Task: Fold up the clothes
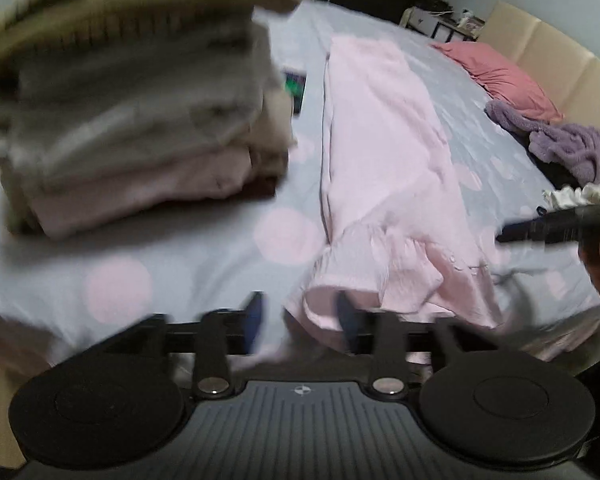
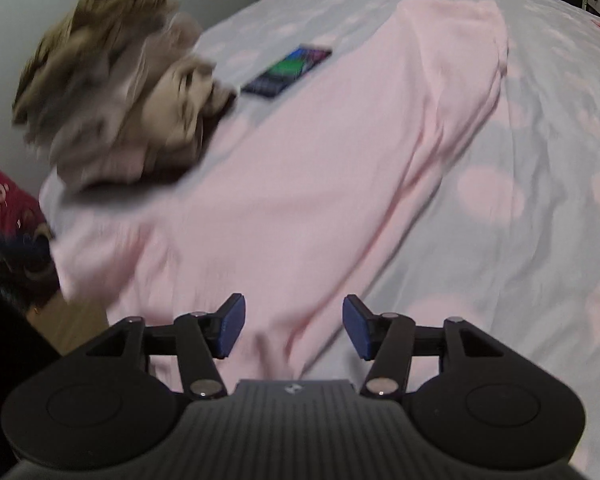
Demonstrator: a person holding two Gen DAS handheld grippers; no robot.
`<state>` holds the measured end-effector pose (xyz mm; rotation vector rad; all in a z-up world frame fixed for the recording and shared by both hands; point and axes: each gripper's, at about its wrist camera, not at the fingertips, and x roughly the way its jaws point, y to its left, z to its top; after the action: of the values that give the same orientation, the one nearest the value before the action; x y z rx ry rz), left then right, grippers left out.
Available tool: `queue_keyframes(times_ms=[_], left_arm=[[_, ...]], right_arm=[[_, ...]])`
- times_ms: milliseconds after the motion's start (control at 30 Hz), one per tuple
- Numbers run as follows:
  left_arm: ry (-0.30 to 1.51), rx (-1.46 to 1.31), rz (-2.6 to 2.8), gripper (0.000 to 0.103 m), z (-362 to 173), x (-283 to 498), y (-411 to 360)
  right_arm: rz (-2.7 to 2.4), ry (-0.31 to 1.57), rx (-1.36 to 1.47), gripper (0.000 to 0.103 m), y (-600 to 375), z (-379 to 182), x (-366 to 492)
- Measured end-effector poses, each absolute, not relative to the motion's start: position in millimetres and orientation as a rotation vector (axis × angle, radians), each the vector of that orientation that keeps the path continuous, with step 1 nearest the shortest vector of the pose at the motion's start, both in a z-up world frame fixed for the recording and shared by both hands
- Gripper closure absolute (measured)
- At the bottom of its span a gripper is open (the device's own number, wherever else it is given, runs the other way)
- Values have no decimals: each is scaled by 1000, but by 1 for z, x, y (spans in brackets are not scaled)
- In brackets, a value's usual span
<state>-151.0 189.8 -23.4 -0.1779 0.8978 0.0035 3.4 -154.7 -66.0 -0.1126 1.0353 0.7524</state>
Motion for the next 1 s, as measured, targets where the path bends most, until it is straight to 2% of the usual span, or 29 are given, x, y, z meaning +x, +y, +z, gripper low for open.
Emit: queue_keyframes(times_ms=[200, 333, 400, 433, 467, 500, 600, 800, 1000], left_arm=[[911, -137, -126, 53, -24, -124, 179], [960, -135, -208, 53, -41, -99, 172], [1026, -120, -241, 54, -58, -88, 167], [1063, -111, -259, 64, -67, -82, 164], [1080, -108, -273, 87, -71, -80, 163], [1078, -111, -286, 95, -71, -81, 164], [1071, -120, -324, 101, -70, -83, 166], [1066, -138, -390, 101, -53, -96, 180], [1211, -87, -433, 101, -81, -91, 172]], right_arm=[[683, 1092, -6, 44, -171, -93, -26], [684, 1096, 5, 48, -166, -102, -35], [681, 1106, 18, 68, -164, -107, -33], [689, 1121, 31, 91, -164, -110, -31], [697, 1136, 44, 101, -164, -114, -30], [709, 1140, 55, 101, -165, -113, -30], [761, 1140, 90, 102, -171, -102, -34], [906, 1127, 146, 102, -186, -63, -51], [850, 1207, 126, 102, -188, -89, -57]])
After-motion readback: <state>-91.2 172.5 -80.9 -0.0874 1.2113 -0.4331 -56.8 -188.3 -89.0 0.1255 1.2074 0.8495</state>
